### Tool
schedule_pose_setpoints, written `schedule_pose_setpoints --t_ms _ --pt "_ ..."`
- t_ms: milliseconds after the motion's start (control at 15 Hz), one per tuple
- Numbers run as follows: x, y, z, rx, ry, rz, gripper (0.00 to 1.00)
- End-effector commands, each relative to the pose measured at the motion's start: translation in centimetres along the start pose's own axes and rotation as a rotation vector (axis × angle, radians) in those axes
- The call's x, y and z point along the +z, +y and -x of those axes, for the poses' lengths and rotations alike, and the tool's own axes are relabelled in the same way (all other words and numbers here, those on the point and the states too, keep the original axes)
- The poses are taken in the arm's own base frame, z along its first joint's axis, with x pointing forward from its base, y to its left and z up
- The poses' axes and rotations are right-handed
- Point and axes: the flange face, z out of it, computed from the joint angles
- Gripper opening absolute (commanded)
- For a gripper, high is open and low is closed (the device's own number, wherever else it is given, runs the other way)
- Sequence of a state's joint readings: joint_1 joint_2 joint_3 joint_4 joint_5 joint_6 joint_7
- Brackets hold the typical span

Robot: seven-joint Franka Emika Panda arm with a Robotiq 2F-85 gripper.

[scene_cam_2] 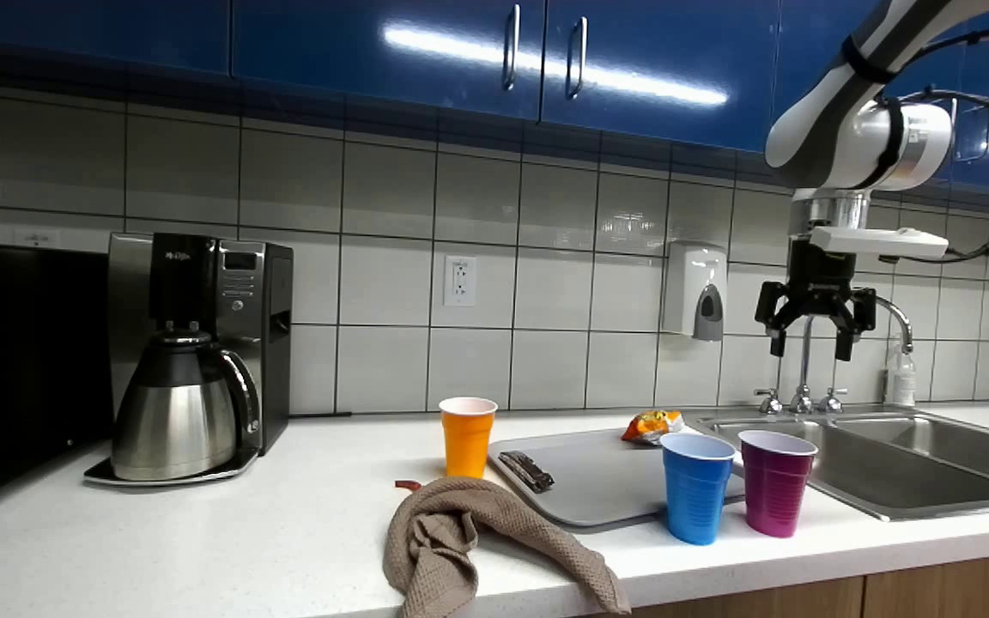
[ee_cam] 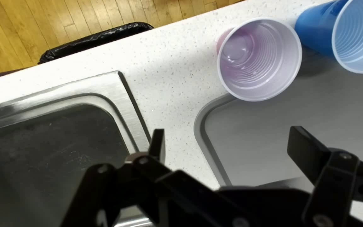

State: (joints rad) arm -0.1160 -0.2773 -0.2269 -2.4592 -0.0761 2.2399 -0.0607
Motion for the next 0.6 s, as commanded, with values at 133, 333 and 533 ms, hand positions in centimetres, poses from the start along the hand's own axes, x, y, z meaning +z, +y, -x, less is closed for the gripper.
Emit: schedule_pose_setpoints --t_ms 133,333,533 --pt "1.9 -0.4 0.1 0.017 -0.002 0.049 1.0" --pt "2.8 -0.5 0.4 0.012 -0.021 0.057 1.0" --pt "3.6 -0.5 0.6 0.007 -0.036 0.071 1.0"
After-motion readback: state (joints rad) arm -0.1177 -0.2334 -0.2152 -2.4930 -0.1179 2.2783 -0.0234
